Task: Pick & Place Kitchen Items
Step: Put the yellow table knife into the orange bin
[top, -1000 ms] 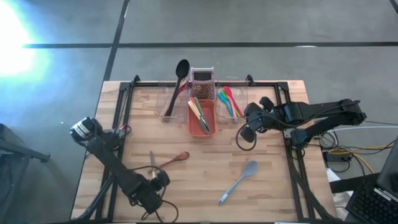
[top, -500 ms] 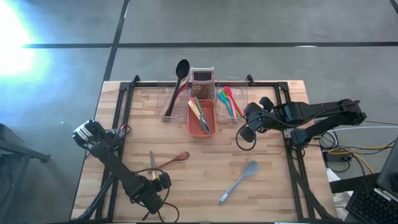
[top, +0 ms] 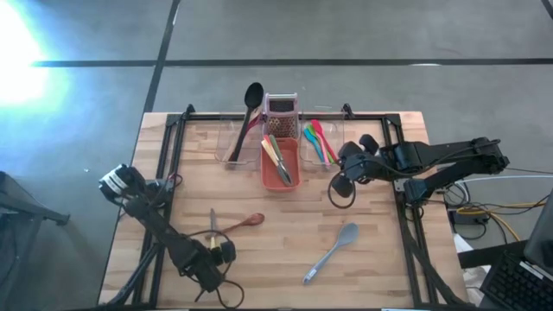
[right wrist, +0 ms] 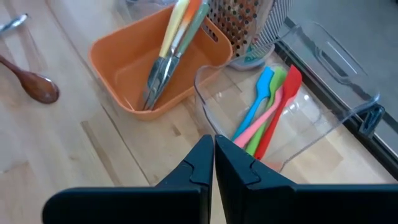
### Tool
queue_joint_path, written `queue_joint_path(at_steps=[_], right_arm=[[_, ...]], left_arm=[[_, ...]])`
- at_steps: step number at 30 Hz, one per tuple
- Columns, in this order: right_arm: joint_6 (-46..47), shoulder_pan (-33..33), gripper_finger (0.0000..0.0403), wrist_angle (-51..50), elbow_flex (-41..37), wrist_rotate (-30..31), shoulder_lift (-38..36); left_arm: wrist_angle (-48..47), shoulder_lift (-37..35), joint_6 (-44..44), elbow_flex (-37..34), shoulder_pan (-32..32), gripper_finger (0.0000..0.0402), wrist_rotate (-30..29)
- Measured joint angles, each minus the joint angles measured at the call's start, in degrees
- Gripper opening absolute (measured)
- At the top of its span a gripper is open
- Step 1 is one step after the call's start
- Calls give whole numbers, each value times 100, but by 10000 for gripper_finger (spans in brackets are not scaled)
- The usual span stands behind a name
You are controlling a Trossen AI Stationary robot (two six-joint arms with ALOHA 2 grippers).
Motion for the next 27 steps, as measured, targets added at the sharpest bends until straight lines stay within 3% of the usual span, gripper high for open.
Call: queue_joint_path(at_steps=[6,11,27], right_arm=[[-115,0,8,228,0,4,0],[-130,0,8,227,0,6,0],[-137,0,8,220,0,6,2]], left_arm=[[222,7,442,-191,64,123,103],[329,17,459,-270,166,82,248],[46,-156,176,49,304,82,65]])
